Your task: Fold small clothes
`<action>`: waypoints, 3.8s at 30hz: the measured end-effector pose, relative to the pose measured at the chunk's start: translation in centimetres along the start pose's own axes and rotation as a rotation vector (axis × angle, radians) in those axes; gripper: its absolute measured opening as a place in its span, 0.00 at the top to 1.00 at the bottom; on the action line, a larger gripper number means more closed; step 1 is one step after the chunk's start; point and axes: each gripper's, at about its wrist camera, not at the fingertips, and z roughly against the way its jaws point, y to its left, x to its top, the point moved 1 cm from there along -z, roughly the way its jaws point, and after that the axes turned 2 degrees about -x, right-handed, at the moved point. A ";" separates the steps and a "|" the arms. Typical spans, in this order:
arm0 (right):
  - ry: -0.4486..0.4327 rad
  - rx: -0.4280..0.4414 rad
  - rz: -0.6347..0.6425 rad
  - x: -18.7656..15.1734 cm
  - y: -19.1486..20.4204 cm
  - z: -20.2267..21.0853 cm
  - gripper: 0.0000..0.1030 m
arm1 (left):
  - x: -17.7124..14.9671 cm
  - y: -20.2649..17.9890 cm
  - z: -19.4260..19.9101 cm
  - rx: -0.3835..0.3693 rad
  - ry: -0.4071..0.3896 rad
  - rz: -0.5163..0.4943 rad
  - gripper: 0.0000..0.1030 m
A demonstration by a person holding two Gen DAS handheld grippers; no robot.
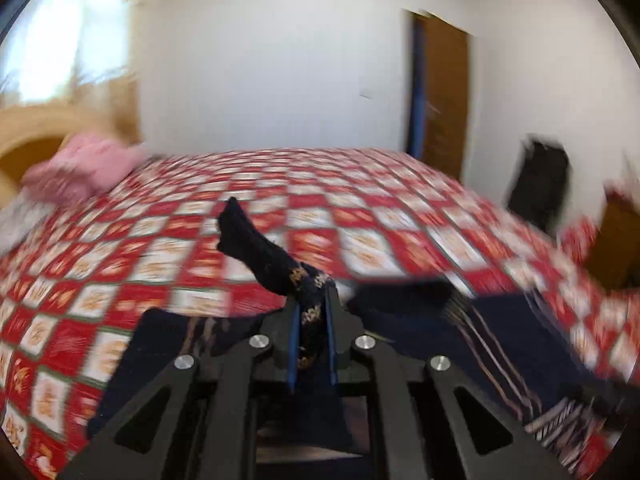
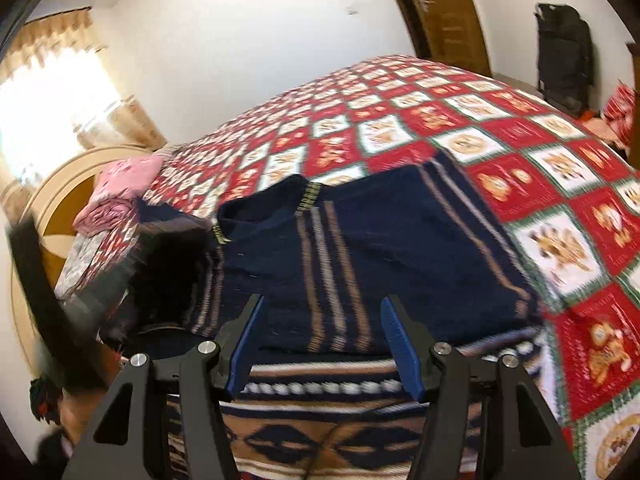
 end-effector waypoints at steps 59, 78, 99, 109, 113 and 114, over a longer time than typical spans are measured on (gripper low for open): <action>-0.032 -0.314 0.357 2.4 -3.7 -1.8 0.40 | -7.9 9.5 1.2 0.267 0.309 0.187 0.15; 0.118 -0.140 0.332 5.4 0.2 -11.4 0.65 | -8.8 8.6 -0.2 0.293 0.359 0.196 0.09; -0.038 0.565 -0.017 6.2 -3.7 11.8 0.59 | -5.8 8.4 8.0 0.122 0.233 0.177 0.09; 0.130 -0.033 0.171 1.5 -12.0 23.1 0.59 | -7.4 8.1 12.2 0.094 0.265 0.035 0.06; 0.219 -0.005 0.176 -3.2 -13.0 22.2 0.59 | -8.7 7.0 13.9 0.064 0.302 -0.030 0.06; 0.232 0.072 0.152 -4.4 -12.9 21.6 0.59 | -9.4 6.6 14.4 0.044 0.323 -0.039 0.06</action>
